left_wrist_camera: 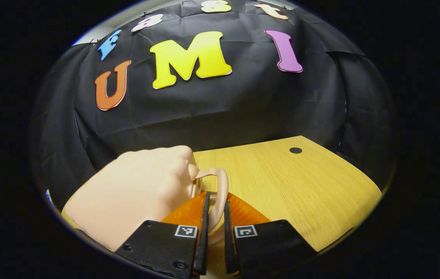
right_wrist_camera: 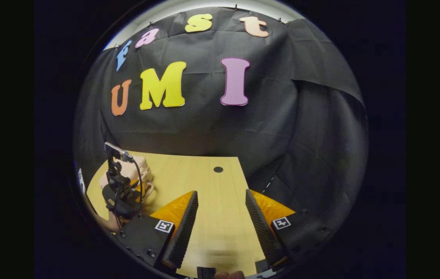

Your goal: First open the suitcase, pack the skin care products into it, and then close the suitcase.

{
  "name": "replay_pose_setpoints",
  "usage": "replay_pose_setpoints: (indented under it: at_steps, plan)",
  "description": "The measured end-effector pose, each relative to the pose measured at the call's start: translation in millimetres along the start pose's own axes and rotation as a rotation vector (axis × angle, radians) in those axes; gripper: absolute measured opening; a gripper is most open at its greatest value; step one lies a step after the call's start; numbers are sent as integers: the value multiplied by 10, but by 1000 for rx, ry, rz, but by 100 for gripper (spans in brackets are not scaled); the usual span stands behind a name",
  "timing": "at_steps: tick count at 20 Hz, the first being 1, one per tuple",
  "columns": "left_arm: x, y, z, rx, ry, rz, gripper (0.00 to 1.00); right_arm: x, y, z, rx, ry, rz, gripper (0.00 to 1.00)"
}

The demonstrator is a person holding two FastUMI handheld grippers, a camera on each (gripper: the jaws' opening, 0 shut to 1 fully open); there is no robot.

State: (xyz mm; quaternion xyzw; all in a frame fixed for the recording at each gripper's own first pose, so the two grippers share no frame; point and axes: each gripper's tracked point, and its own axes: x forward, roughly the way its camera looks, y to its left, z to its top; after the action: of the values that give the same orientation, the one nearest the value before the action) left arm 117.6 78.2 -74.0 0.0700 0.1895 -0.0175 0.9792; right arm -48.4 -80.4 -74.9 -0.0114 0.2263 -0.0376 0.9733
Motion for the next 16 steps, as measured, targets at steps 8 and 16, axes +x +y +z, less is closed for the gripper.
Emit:
replay_pose_setpoints:
  at_steps: [8, 16]
  plan:
    - [-342, -257, 67, -47, 31, -94, 67, 130, 148, 129, 30, -46, 68, 74]
    - [-1150, 152, 1235, -145, -156, -93, 99, 235, 706, 707, 61, -216, 170, 74]
